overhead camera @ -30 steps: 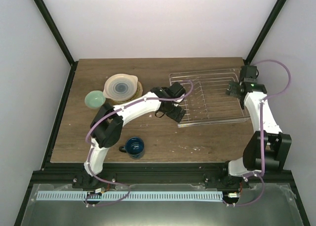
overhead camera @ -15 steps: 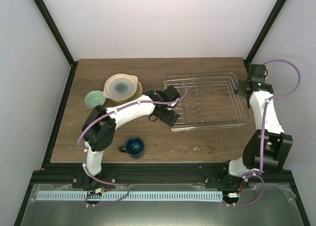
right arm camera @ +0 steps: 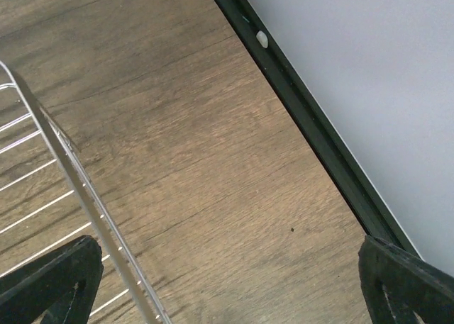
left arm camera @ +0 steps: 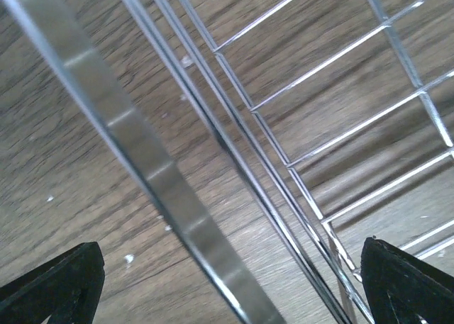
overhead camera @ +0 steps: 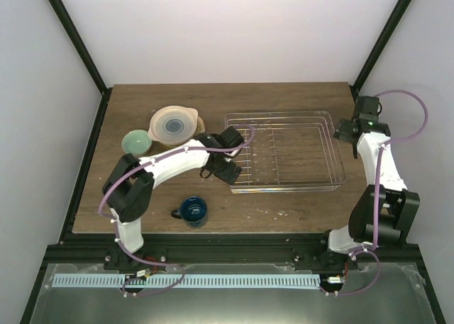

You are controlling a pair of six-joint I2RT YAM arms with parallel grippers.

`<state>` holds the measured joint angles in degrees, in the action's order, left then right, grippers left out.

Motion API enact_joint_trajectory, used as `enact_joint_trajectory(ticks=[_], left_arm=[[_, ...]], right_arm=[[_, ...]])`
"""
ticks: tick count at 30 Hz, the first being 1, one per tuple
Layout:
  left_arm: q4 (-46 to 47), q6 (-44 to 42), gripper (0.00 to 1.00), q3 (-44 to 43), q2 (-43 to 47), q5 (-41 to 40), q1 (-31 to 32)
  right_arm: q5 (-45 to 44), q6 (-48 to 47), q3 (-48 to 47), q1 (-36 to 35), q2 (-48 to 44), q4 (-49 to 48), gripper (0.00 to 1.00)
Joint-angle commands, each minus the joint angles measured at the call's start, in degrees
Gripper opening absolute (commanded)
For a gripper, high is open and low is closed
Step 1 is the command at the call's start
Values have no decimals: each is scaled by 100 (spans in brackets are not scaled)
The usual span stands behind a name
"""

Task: Load the mixed dishes into the dish rack

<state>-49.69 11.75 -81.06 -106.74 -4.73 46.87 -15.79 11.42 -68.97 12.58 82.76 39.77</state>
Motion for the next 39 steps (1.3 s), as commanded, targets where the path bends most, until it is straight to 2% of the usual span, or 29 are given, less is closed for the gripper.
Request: enact_joint_trajectory(ticks=[1, 14, 22, 25, 33, 39], left_arm=[[-311, -129, 100, 244, 175, -271, -207], [-186, -263, 100, 116, 537, 103, -164], [384, -191, 100, 180, 1141, 107, -114], [681, -203, 100, 84, 1258, -117, -178], [814, -359, 100, -552, 907, 444, -1367], [1000, -396, 100, -507, 1044, 496, -2483]], right_arm=[[58, 53, 41, 41, -122, -39, 100], [351, -85, 118, 33, -313, -212, 100], [1343, -114, 412, -98, -714, -704, 100], [1656, -121, 555, -295, -934, -925, 100], [2001, -124, 633, -1404, -1398, -1130, 100], [1923, -16, 772, -2253, -1694, -1170, 100]])
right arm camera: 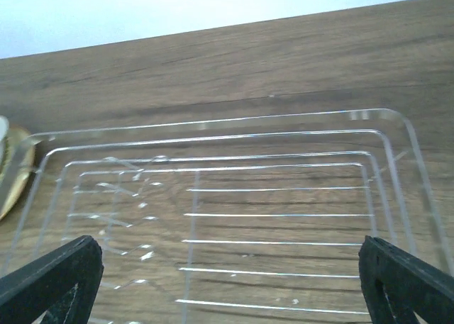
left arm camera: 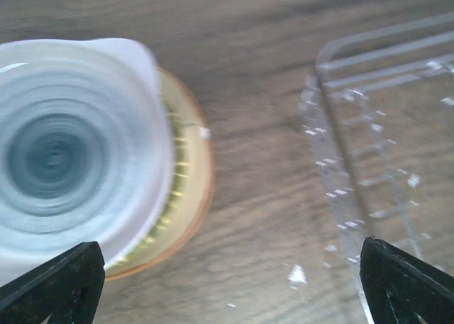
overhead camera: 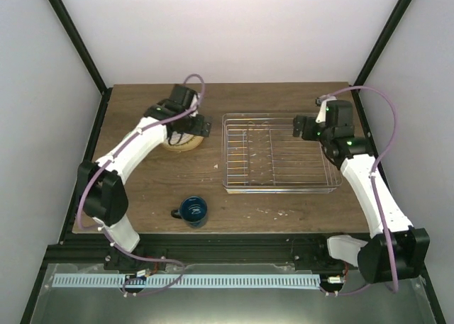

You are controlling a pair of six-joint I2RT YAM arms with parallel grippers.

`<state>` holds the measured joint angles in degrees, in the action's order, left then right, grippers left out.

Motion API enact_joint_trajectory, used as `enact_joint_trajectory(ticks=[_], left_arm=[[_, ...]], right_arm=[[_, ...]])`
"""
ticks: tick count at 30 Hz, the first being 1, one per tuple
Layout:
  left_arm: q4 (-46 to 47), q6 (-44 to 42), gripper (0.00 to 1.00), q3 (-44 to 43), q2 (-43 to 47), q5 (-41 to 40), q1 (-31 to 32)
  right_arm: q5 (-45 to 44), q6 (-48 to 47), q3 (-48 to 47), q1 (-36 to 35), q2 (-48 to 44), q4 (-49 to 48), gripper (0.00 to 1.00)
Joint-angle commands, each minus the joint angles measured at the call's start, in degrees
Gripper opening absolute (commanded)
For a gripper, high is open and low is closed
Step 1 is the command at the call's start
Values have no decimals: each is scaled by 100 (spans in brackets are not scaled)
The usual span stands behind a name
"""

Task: Load the mixed dishes into the dish rack

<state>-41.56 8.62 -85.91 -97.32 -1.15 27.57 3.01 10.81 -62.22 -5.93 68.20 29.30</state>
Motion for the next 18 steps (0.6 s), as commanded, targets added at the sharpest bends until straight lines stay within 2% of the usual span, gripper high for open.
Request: enact_joint_trajectory(ticks=[1, 11, 18], left_arm=[[230, -79, 100, 24, 131, 171, -731], [707, 190, 100, 352, -53, 566, -2287], [995, 285, 100, 472, -204, 220, -2557]], right_arm=[[47, 73, 136, -519, -262, -138, 100], [-228, 200, 525, -1621, -121, -372, 100], [-282, 214, 606, -1854, 48, -476, 100]])
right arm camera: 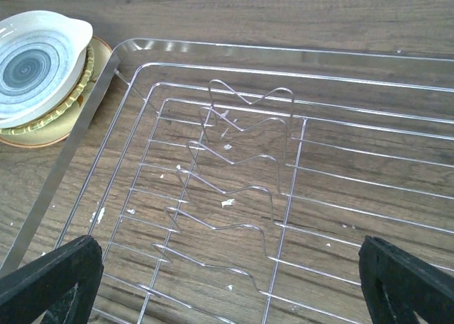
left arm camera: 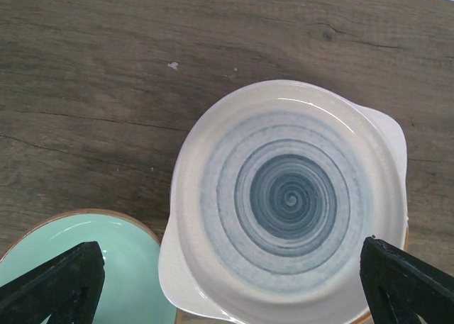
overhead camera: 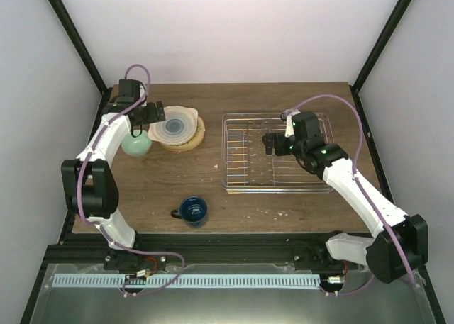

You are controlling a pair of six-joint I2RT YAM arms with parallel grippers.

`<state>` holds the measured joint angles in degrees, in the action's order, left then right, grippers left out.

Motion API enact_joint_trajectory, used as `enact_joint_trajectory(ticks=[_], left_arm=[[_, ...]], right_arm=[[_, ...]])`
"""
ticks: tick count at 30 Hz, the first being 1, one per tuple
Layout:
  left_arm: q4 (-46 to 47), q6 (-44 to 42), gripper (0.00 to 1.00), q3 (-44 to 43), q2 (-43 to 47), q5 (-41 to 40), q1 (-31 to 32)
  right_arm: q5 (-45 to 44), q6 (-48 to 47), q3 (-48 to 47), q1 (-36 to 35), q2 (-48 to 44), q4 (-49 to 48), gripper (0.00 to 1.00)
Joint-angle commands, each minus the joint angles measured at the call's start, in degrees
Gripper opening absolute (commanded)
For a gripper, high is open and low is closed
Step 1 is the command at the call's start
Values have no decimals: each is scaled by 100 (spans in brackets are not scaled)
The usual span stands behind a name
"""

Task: Load the mixed dishes into the dish rack

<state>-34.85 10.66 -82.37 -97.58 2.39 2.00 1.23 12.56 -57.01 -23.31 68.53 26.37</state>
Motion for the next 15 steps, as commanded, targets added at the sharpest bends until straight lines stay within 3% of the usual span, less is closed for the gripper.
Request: enact_joint_trajectory(ticks=[1, 9, 15], left_arm=[[365, 71, 100, 100, -254, -205, -29], [322, 58, 100, -506, -1178, 74, -318], [445, 129, 92, -582, -1464, 262, -364]], right_arm=[[-72, 18, 113, -127, 14, -211, 100], [-165, -36, 314, -147, 12, -255, 100], [-244, -101, 331, -148, 42, -261, 100]])
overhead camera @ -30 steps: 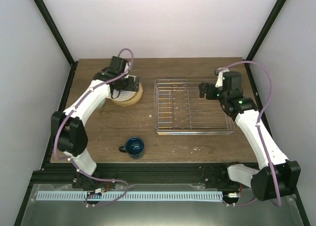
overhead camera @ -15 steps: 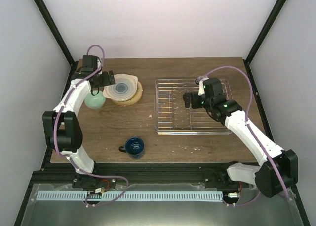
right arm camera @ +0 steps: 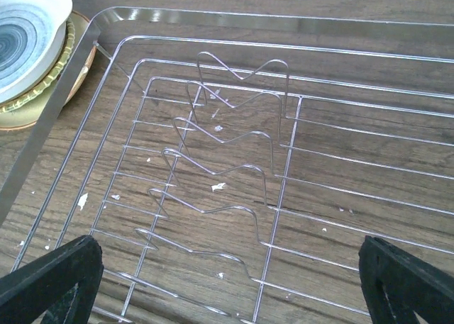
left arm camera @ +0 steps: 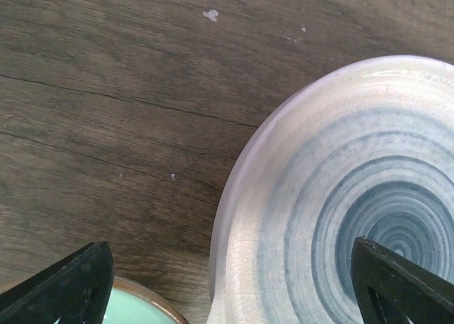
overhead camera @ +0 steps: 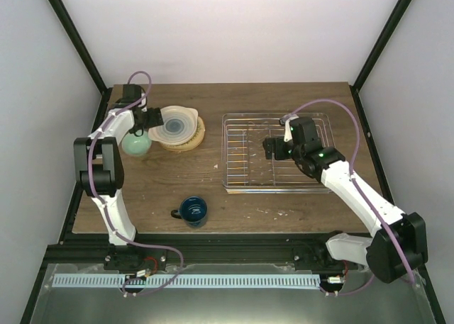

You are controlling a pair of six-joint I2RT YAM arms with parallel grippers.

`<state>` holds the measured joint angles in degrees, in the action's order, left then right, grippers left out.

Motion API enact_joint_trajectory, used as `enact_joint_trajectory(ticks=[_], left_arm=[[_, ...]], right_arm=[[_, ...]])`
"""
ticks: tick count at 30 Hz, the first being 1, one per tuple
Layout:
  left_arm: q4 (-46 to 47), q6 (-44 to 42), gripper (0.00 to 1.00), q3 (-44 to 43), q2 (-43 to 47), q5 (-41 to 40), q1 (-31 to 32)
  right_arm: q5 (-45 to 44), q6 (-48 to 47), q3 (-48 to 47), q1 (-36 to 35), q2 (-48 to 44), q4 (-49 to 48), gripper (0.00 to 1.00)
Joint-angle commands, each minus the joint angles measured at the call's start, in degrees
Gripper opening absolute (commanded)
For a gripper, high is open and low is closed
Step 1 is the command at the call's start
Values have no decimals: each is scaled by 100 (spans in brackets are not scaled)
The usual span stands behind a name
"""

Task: Load the mixed dishes into the dish rack

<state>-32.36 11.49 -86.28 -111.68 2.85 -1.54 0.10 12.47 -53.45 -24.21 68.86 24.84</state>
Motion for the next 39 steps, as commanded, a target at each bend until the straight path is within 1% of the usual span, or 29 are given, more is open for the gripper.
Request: enact_joint_trajectory(ticks=[1, 5, 10, 15, 23, 24, 30, 34, 39], left_arm=[[237, 44, 91, -180, -74, 277, -13], [215, 7, 86, -280, -274, 424, -10], [171, -17, 72, -337, -500, 536, -16], [186, -33, 60, -322, -633, 561, -15], [205, -21, 28, -294, -663, 512, -22], [188, -23, 25, -289, -650, 480, -32], [208, -58, 14, -182, -556, 493, -114], [210, -82, 0, -167, -566, 610, -149], [323, -20, 0, -82, -495, 983, -213]], right_arm=[[-133, -97, -25, -58, 29, -117, 100], [-140, -87, -47, -59, 130, -133, 100], [-184, -64, -24, -58, 217, -132, 100], [-237, -54, -25, -58, 297, -113, 100], [-254, -52, -34, -58, 387, -101, 100], [-249, -47, -35, -58, 408, -102, 100], [-245, -51, -34, -56, 500, -128, 100], [-272, -65, -25, -62, 518, -137, 100], [-276, -86, 19, -58, 553, -172, 100]])
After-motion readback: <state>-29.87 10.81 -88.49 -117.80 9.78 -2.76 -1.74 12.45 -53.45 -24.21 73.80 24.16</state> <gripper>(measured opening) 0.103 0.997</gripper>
